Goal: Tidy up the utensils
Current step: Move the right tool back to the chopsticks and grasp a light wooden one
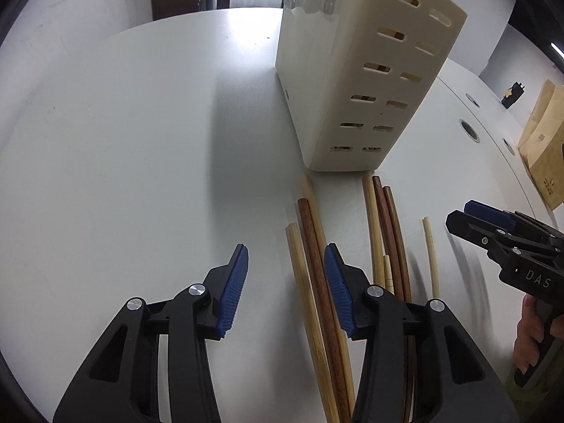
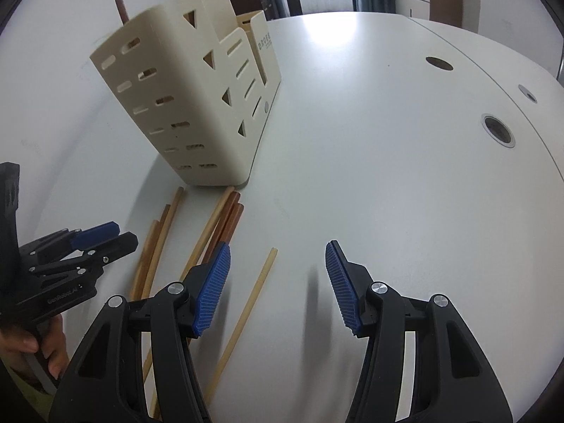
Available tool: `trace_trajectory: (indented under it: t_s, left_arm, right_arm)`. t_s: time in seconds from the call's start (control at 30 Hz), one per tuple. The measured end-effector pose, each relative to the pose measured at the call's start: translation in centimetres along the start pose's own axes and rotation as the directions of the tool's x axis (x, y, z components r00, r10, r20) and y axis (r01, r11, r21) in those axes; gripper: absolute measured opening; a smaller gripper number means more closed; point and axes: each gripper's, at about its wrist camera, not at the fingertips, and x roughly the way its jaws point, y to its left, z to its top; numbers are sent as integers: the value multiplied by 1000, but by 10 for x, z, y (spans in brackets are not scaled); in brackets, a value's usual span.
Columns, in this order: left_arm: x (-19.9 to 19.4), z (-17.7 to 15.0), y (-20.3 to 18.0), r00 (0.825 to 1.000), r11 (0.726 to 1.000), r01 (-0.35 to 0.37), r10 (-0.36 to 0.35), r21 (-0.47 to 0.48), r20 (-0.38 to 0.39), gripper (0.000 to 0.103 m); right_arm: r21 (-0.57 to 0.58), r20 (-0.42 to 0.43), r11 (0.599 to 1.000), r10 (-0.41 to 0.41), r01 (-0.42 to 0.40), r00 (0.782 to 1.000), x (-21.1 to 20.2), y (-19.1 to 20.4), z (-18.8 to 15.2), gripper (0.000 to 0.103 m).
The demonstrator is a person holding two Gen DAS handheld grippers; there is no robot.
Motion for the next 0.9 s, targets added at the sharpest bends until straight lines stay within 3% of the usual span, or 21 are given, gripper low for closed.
trace_trajectory:
  t_s: [0.1,0.27,0.7,0.9]
  left_arm:
    - [7,0,3,1000,1000,-6,5,-10,-17,38]
    - [15,0,2,999,1000,-18,18,-1,-29,35]
    - [21,2,-10,996,995,-84,85,58,-15,17]
    - [25,2,-19,992,986,-124,124,112,4,9]
  right_arm:
    - [-9,-18,1000,-15,14,1000,8,1,-2,56]
    - [-3,-48,1000,-20,20,999,20,0,-4,43]
    - [-100,-21,990,-98,95,995,23,28,-13,33]
    - [-146,4,980,-137,136,991,20,34,-18,18]
